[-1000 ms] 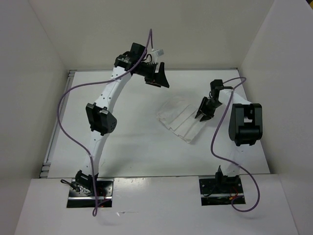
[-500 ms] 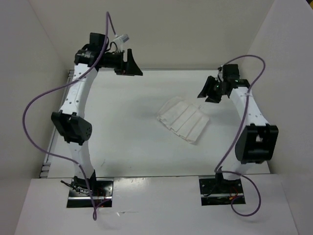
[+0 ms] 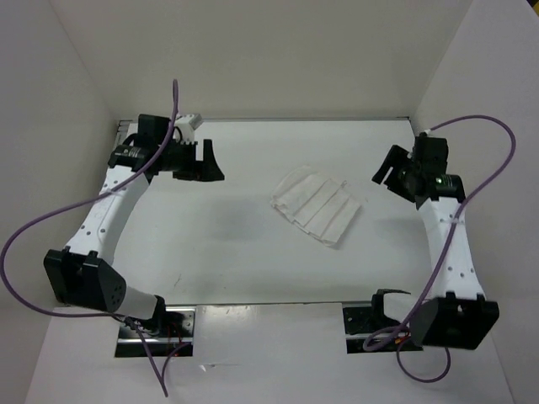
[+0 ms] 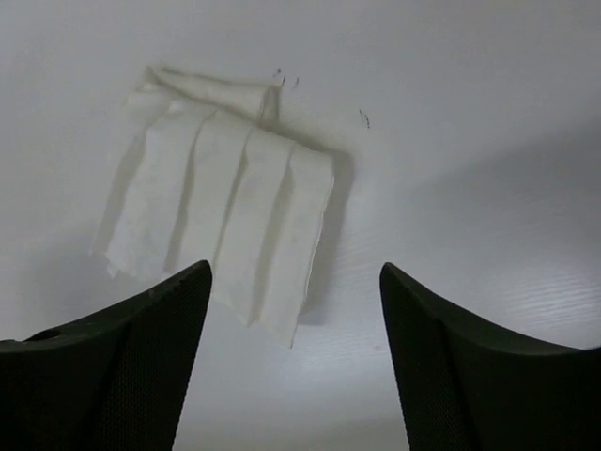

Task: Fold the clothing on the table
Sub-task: Fold the skirt

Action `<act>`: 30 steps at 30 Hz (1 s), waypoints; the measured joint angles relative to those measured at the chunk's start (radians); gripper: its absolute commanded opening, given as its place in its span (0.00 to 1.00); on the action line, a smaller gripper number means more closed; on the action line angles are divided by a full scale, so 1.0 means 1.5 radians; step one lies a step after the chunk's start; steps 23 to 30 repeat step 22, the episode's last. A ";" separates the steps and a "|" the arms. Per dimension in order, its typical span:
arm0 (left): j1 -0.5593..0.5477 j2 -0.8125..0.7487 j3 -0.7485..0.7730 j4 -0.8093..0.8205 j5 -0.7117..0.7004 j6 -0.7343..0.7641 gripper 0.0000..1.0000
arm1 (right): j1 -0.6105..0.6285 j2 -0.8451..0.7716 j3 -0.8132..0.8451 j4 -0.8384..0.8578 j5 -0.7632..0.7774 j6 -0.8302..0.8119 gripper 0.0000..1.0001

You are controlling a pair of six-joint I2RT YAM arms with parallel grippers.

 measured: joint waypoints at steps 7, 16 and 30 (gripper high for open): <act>0.001 -0.134 -0.154 0.009 -0.106 -0.015 1.00 | 0.000 -0.276 -0.051 0.049 0.050 0.062 0.81; 0.001 -0.144 -0.343 0.117 -0.169 -0.117 1.00 | -0.001 -0.444 -0.292 0.131 0.058 0.210 0.81; -0.006 -0.162 -0.355 0.138 -0.217 -0.163 1.00 | 0.000 -0.512 -0.305 0.148 0.089 0.246 0.81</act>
